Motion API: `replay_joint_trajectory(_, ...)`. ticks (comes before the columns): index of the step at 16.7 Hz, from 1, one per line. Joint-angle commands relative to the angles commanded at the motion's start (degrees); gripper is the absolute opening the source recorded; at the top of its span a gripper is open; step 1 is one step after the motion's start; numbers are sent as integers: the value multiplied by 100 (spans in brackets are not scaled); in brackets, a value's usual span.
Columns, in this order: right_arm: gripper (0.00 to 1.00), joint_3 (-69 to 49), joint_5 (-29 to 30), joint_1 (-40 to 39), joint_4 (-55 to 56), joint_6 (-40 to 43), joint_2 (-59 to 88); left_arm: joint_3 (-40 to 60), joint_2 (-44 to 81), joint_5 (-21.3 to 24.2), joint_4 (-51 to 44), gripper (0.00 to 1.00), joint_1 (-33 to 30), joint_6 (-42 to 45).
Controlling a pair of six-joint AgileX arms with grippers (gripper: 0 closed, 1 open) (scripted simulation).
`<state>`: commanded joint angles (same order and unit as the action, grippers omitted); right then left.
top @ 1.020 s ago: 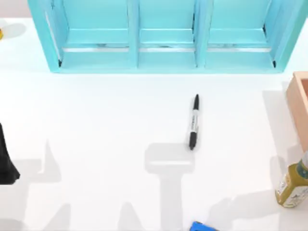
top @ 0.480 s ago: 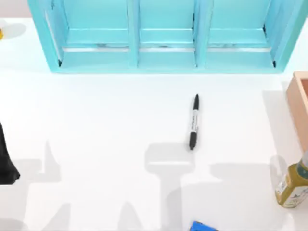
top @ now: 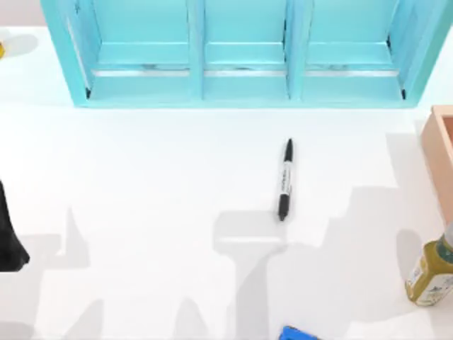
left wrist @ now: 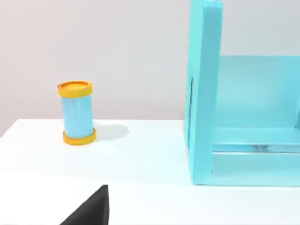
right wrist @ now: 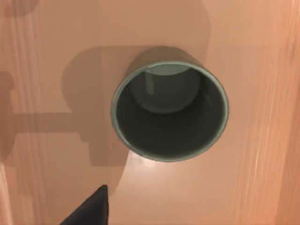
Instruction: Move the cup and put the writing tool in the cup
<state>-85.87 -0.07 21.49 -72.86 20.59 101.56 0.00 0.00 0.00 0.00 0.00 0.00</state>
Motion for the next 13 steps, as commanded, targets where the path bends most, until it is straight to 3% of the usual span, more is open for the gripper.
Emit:
replay_joint_trajectory(8, 100, -215, 1, 29, -141, 45, 217, 0, 0, 0, 0, 100, 0, 0)
replay_joint_trajectory(13, 100, 366, 1, 33, 587, 32, 376, 0, 0, 0, 0, 100, 0, 0)
